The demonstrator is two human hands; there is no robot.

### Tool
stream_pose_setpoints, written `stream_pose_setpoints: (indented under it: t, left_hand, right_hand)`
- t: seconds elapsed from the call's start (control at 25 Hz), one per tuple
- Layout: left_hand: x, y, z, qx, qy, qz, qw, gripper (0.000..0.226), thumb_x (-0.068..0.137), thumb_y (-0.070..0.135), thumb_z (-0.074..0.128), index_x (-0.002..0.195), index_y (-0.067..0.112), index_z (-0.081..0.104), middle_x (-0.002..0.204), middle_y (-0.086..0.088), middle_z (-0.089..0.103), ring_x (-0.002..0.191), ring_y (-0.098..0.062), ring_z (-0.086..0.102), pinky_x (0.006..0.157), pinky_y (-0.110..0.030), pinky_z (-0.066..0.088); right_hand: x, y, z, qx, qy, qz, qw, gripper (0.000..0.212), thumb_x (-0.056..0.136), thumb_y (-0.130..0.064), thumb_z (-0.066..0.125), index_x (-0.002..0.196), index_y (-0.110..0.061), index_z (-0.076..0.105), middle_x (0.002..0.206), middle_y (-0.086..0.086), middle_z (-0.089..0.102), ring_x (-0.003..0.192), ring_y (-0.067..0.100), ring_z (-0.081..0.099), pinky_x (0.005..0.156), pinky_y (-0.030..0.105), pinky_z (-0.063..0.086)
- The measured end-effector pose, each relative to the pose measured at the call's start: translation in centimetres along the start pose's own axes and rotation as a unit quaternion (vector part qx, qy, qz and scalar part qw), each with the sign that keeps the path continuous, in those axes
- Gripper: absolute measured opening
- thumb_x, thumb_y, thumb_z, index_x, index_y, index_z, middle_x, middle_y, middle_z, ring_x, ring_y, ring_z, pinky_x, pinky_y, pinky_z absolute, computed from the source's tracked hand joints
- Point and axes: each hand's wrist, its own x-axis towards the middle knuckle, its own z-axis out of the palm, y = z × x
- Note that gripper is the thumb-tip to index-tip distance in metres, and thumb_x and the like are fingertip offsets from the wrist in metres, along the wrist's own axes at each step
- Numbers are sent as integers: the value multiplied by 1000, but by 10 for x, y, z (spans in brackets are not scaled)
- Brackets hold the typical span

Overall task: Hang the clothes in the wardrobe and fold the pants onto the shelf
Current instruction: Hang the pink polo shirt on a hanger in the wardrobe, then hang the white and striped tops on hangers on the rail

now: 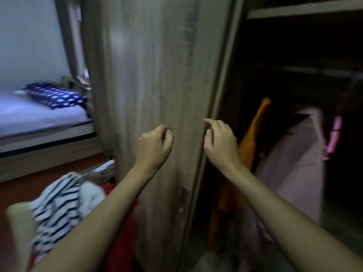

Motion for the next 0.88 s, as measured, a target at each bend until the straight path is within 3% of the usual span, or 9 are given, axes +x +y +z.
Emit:
stream_pose_setpoints:
  t: [0.16, 0.24, 0.32, 0.48, 0.56, 0.64, 0.72, 0.8, 0.88]
  left_hand:
    - [-41, -103, -64, 116, -59, -71, 989, 40, 82, 33, 36, 85, 7, 66, 69, -18, 68, 66, -38, 65, 57, -37, 46]
    - [-62, -157, -99, 167, -82, -122, 975, 32, 87, 25, 44, 96, 4, 66, 80, -20, 69, 75, -39, 65, 62, -38, 45]
    - [-86, -209, -132, 198, -106, -170, 959, 26, 91, 17, 51, 111, 3, 61, 102, -21, 68, 94, -37, 63, 75, -38, 45]
    - [-126, -285, -169, 168, -155, -222, 948, 52, 95, 27, 51, 139, 4, 38, 144, -10, 41, 134, -25, 38, 106, -29, 29]
    - [-135, -310, -169, 106, -207, -237, 943, 57, 92, 38, 53, 139, 13, 35, 139, 5, 41, 127, -15, 41, 105, -24, 30]
    - [-139, -330, -159, 88, -214, -249, 940, 53, 87, 51, 54, 130, 23, 41, 127, 3, 54, 113, -14, 54, 94, -31, 44]
    - [-133, -336, -148, 102, -180, -267, 941, 49, 85, 51, 55, 121, 19, 48, 115, -2, 60, 103, -18, 57, 82, -31, 47]
    - [-126, -337, -145, 159, -174, -263, 936, 40, 89, 42, 54, 114, 11, 53, 108, -8, 61, 100, -24, 57, 79, -33, 45]
    - [-120, -335, -147, 219, -149, -245, 933, 30, 91, 34, 54, 107, 8, 54, 106, -10, 60, 100, -28, 56, 80, -37, 45]
  right_hand:
    - [-25, -72, 88, 64, -91, -45, 993, 37, 82, -14, 44, 112, -2, 61, 105, 14, 65, 98, 31, 61, 92, 26, 35]
    - [-37, -108, 133, 96, -150, -54, 983, 38, 81, -19, 43, 108, 0, 63, 101, 16, 66, 93, 33, 63, 90, 28, 36]
    - [-48, -141, 173, 121, -198, -52, 971, 40, 82, -23, 43, 106, 1, 64, 98, 18, 67, 91, 35, 64, 87, 36, 44]
    - [-64, -191, 239, 149, -280, -4, 948, 36, 86, -18, 48, 111, 3, 62, 106, 23, 65, 99, 37, 61, 88, 39, 47]
    - [-71, -212, 271, 124, -380, 38, 916, 35, 91, -19, 48, 119, 1, 55, 118, 23, 58, 110, 36, 55, 94, 37, 42]
    - [-83, -223, 301, 75, -476, 119, 868, 43, 92, -25, 49, 126, 1, 45, 130, 23, 49, 119, 36, 48, 97, 35, 39]
    - [-98, -225, 314, 39, -524, 202, 827, 59, 91, -34, 52, 132, 4, 33, 137, 23, 43, 124, 36, 45, 97, 34, 39]
    - [-109, -223, 320, 37, -514, 233, 825, 58, 91, -36, 53, 128, 4, 34, 132, 24, 49, 119, 36, 51, 90, 33, 41]
    - [-111, -221, 319, 56, -486, 210, 846, 41, 93, -30, 49, 120, 1, 43, 123, 21, 56, 111, 35, 55, 83, 32, 42]
